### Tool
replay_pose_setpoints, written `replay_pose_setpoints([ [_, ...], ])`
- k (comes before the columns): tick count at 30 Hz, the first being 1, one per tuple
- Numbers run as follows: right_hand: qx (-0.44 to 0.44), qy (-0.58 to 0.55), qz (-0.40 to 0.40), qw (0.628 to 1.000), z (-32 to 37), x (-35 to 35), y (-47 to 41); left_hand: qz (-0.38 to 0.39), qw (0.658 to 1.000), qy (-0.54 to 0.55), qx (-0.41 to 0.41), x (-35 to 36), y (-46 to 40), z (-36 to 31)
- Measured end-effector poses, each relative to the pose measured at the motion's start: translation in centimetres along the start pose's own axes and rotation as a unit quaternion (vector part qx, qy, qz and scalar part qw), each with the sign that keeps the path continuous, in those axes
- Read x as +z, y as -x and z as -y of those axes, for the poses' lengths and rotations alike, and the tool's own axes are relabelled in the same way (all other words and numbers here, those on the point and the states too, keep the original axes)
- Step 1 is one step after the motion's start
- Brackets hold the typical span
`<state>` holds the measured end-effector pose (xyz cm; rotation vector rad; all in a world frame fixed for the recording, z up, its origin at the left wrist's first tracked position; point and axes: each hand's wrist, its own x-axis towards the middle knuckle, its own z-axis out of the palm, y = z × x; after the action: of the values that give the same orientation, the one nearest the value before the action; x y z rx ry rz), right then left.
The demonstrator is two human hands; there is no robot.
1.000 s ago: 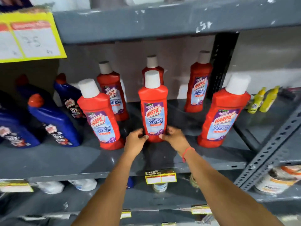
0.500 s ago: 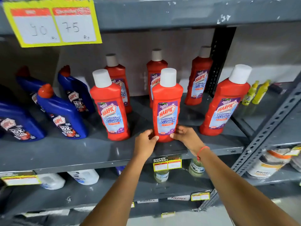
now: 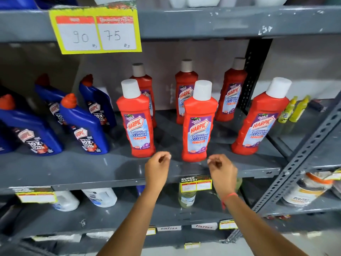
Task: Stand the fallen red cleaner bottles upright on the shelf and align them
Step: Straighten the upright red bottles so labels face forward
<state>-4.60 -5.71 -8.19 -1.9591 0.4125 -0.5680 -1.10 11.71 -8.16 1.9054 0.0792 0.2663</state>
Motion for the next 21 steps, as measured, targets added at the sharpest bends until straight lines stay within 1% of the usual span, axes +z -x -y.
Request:
replay_pose_setpoints([
  [2, -0.037, 0.018, 0.054, 0.998, 0.7, 1.4, 1.7, -0.054, 0.996, 0.055, -0.045, -2.3, 0.3, 1.5],
  [4, -0.052, 0.007, 0.113, 0.992, 2.1, 3.5, 2.7, -0.118, 0.98, 0.129, -0.099, -4.5, -0.2, 2.6],
  [5, -0.054, -0.01, 0.143, 0.988, 2.8, 4.8, 2.9, -0.147, 0.973, 0.141, -0.111, -5.4, -0.8, 3.0],
  [7, -0.06, -0.026, 0.187, 0.98, 4.5, 7.3, 2.9, -0.171, 0.973, 0.109, -0.108, -6.8, -2.3, 3.3],
  [9, -0.047, -0.031, 0.204, 0.977, 6.0, 9.5, 2.5, -0.143, 0.983, 0.063, -0.095, -7.7, -4.0, 3.4],
  [11, -0.017, -0.037, 0.225, 0.973, 7.0, 11.4, 1.9, -0.087, 0.991, 0.047, -0.084, -8.4, -5.4, 3.6],
  [14, -0.022, -0.021, 0.247, 0.968, 7.4, 13.4, 0.9, -0.002, 0.998, 0.031, -0.05, -8.7, -6.5, 3.5],
  [16, -0.014, -0.038, 0.257, 0.966, 7.5, 14.1, 0.3, 0.019, 0.999, 0.024, -0.035, -8.7, -6.8, 3.5],
  [21, -0.003, -0.039, 0.271, 0.962, 7.4, 14.8, -0.4, 0.033, 0.998, 0.036, -0.049, -8.8, -7.0, 3.6],
])
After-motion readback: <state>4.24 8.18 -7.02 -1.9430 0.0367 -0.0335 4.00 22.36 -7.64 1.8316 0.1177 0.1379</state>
